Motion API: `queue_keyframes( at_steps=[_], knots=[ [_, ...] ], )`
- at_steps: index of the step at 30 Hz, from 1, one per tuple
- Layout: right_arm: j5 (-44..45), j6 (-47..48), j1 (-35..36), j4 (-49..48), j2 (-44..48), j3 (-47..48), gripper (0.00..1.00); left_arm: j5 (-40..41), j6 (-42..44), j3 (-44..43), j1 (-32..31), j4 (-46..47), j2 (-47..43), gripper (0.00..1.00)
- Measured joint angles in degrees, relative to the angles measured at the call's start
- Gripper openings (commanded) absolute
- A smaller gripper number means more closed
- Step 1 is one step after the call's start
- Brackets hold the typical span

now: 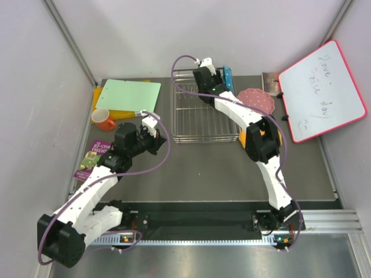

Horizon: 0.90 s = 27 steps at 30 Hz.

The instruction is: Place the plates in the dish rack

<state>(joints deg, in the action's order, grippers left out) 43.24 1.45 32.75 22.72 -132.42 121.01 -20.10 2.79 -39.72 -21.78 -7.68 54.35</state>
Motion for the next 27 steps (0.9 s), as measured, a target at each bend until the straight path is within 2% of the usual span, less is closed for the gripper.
queue_keyframes(
  at_steps=[9, 11, 13, 14, 16, 17, 21, 23, 25, 26, 27],
  knots=[
    [-0.7, 2.0, -0.7, -0.9, 6.3, 0.9, 0.51, 0.0, 0.4, 0.0, 0.0, 0.3, 0.0, 0.03],
    [-1.4, 2.2, -0.6, -1.3, 8.4, 0.9, 0.50, 0.0, 0.4, 0.0, 0.0, 0.3, 0.0, 0.10],
    [-2.8, 2.5, -0.3, -1.5, 11.0, 0.9, 0.53, 0.2, 0.8, 0.0, 0.0, 0.3, -0.1, 0.23],
    [-3.7, 2.6, -0.2, -1.7, 12.2, 0.9, 0.60, 0.4, 1.0, 0.0, 0.0, 0.2, -0.2, 0.34],
    [-6.0, 3.0, 0.0, -1.6, 15.1, 1.0, 0.67, 1.3, 1.5, -0.5, 0.0, -0.1, -0.5, 0.40],
    [-7.1, 3.2, 0.1, -1.5, 16.7, 0.9, 0.74, 1.6, 1.6, -0.9, 0.0, -0.3, -0.6, 0.46],
    [-12.1, 4.2, -0.9, -1.2, 26.9, -5.7, 0.82, 1.7, 3.2, -4.5, -0.1, -1.0, -0.9, 0.55],
    [-15.8, 4.5, -3.8, 0.3, 33.8, -11.3, 0.82, 1.1, 5.5, -6.8, -0.5, -1.2, -1.4, 0.52],
    [-21.4, 4.5, -10.5, 2.2, 40.0, -16.2, 0.83, -0.3, 8.5, -9.6, -1.4, -1.9, -1.5, 0.35],
    [-22.9, 4.5, -13.7, 3.0, 41.8, -17.6, 0.86, -1.3, 9.9, -10.7, -1.8, -2.1, -1.5, 0.22],
    [-25.3, 4.5, -17.7, 3.5, 43.8, -19.8, 0.86, -2.3, 11.0, -11.7, -2.3, -2.5, -1.4, 0.00]
  ],
)
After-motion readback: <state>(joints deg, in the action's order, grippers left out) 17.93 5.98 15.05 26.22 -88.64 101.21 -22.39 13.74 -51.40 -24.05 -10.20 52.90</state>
